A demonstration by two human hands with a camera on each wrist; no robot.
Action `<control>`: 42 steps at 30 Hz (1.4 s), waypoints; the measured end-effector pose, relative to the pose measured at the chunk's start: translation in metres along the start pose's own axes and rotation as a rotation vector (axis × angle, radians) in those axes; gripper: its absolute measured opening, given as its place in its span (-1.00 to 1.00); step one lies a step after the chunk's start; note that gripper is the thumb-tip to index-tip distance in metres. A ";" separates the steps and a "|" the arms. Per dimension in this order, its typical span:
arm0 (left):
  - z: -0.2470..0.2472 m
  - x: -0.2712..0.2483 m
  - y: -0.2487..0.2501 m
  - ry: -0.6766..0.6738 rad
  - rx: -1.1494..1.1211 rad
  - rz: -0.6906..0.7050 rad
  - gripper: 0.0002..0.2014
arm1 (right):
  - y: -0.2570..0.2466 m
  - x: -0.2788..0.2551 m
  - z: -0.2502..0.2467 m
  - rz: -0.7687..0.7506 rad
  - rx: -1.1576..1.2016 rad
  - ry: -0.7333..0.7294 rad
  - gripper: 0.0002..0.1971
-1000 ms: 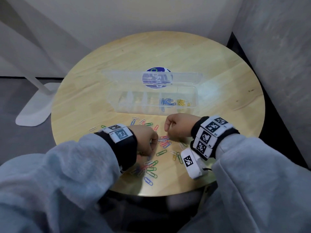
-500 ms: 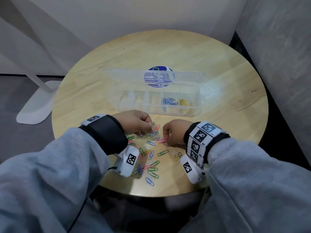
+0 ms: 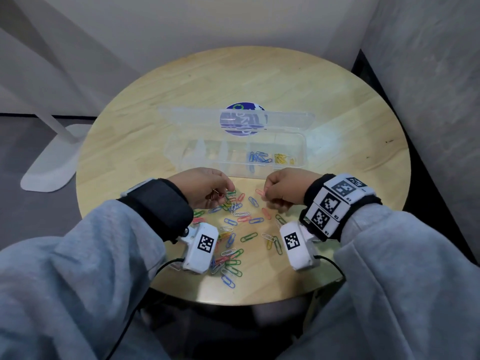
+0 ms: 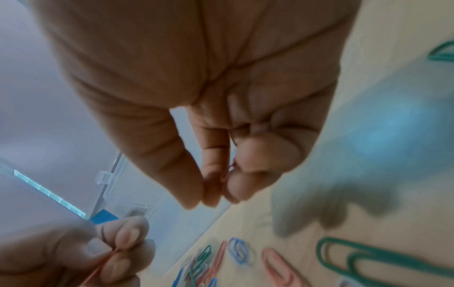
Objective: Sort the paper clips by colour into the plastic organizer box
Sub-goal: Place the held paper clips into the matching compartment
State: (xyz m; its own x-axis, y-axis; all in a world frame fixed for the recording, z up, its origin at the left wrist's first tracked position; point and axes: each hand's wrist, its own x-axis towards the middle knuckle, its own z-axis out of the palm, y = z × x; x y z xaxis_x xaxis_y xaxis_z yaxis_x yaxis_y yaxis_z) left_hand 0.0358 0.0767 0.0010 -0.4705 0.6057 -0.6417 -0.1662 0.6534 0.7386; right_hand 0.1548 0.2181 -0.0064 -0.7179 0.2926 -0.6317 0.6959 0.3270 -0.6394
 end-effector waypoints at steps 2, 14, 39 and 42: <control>0.004 0.000 0.001 0.006 0.019 -0.023 -0.71 | -0.005 -0.002 0.000 0.026 0.114 -0.027 -0.73; 0.038 -0.001 0.003 -0.019 1.143 0.274 -0.85 | -0.003 -0.005 -0.004 0.095 0.265 -0.007 -0.75; -0.004 -0.003 0.015 -0.004 0.043 0.058 -0.68 | -0.007 0.003 0.023 0.041 -0.673 0.006 -0.88; -0.006 -0.006 0.015 0.011 -0.174 0.073 -0.64 | -0.009 -0.005 0.013 -0.001 -0.586 0.004 -0.94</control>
State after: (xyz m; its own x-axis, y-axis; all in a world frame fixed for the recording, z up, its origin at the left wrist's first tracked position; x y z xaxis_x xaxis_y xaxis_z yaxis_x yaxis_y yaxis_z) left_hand 0.0312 0.0807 0.0173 -0.4964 0.6428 -0.5834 -0.2784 0.5187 0.8083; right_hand 0.1524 0.2025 -0.0036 -0.7198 0.2950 -0.6283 0.5688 0.7696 -0.2902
